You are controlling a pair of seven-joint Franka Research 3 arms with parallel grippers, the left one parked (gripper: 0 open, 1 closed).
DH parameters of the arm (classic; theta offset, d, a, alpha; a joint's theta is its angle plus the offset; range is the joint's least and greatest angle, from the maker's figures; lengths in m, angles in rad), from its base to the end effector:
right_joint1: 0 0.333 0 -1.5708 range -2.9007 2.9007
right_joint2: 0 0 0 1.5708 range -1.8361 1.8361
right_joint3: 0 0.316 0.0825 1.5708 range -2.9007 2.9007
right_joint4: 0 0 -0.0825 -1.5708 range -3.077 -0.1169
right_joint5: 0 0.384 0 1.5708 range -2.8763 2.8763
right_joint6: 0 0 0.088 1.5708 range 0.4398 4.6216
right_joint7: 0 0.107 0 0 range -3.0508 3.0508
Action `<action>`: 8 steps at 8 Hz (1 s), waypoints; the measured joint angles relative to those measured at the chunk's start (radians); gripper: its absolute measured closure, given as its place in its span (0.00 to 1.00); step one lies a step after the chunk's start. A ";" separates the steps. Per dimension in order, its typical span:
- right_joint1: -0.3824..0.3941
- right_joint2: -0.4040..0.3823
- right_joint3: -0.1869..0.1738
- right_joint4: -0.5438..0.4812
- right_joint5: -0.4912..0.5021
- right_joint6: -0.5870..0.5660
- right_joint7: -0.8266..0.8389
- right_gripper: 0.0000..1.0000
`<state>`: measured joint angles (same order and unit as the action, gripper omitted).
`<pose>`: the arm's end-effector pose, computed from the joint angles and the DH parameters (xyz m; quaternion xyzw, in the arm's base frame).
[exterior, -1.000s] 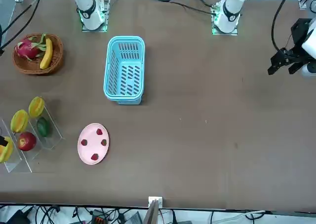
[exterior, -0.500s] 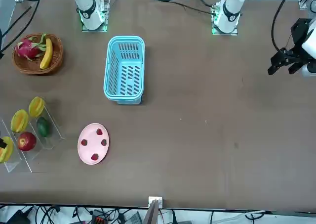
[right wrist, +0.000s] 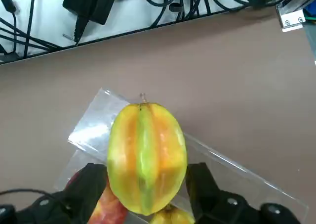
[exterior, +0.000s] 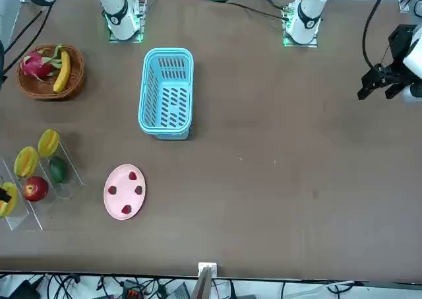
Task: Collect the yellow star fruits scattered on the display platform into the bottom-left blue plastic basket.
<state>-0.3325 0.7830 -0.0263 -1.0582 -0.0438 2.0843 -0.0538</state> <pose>0.7364 -0.2709 0.3933 0.9826 -0.1376 0.1128 0.0532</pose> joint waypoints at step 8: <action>-0.013 0.009 0.000 0.015 0.051 -0.001 0.000 0.73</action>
<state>-0.3454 0.7916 -0.0259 -1.0428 0.0073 2.0837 -0.0538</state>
